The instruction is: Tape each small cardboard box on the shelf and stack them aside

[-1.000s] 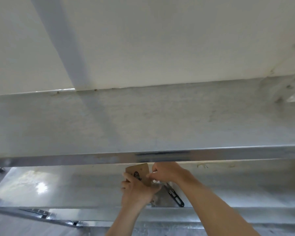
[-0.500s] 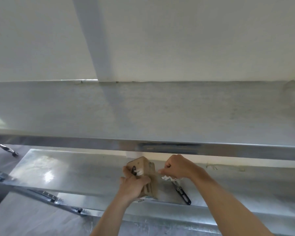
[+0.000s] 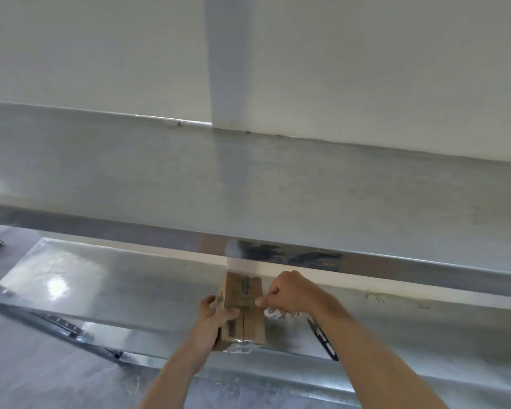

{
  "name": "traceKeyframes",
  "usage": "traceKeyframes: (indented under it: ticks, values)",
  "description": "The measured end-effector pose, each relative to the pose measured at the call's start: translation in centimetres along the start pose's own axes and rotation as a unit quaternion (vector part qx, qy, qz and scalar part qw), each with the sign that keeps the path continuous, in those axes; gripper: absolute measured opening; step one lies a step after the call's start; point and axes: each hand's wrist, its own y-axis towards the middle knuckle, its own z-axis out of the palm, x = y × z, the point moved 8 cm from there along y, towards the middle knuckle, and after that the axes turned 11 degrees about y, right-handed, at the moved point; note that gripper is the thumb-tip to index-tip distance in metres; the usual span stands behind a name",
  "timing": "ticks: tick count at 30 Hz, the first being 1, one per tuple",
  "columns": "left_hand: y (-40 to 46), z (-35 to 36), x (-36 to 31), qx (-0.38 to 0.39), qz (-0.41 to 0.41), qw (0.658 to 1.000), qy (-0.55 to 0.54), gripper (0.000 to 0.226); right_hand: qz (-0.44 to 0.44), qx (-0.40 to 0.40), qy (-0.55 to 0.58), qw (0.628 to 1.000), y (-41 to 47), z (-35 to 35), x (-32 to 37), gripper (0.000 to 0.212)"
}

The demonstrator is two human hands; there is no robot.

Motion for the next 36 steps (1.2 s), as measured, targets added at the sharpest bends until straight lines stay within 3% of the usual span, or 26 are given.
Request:
traceKeyframes:
  ticks: [2,4,8,10,14,17,31,36]
  values:
    - [-0.2,-1.5,-0.2,-0.015,0.011,0.999,0.032,0.103,-0.003,0.004,-0.013,1.0,0.5,0.5,0.7,0.049]
    - [0.0,-3.6,-0.8,-0.051,0.042,0.989,0.135,0.1,-0.003,0.003,-0.02,1.0,0.9,1.1,1.3,0.051]
    - [-0.9,-3.3,-4.0,-0.09,0.113,0.937,0.319,0.065,0.004,-0.004,-0.015,1.0,1.0,1.3,2.0,0.049]
    - [-1.6,-1.1,-5.5,-0.124,0.12,0.906,0.387,0.059,-0.004,-0.006,-0.014,1.0,0.8,1.4,2.1,0.05]
    - [-2.6,2.3,-4.8,-0.133,0.03,0.897,0.421,0.124,-0.012,-0.008,-0.017,1.0,0.6,1.5,2.1,0.05]
    - [-2.5,2.3,-4.7,-0.173,0.033,0.868,0.463,0.129,-0.015,0.013,-0.021,1.0,0.5,1.4,2.0,0.043]
    - [-2.3,0.7,-4.2,-0.18,0.028,0.881,0.438,0.121,-0.008,0.003,0.053,0.999,-1.3,-0.7,-1.8,0.043]
    - [-1.9,0.1,-3.3,-0.14,0.06,0.938,0.311,0.123,-0.003,0.009,0.055,0.998,-2.1,-2.1,-3.1,0.046]
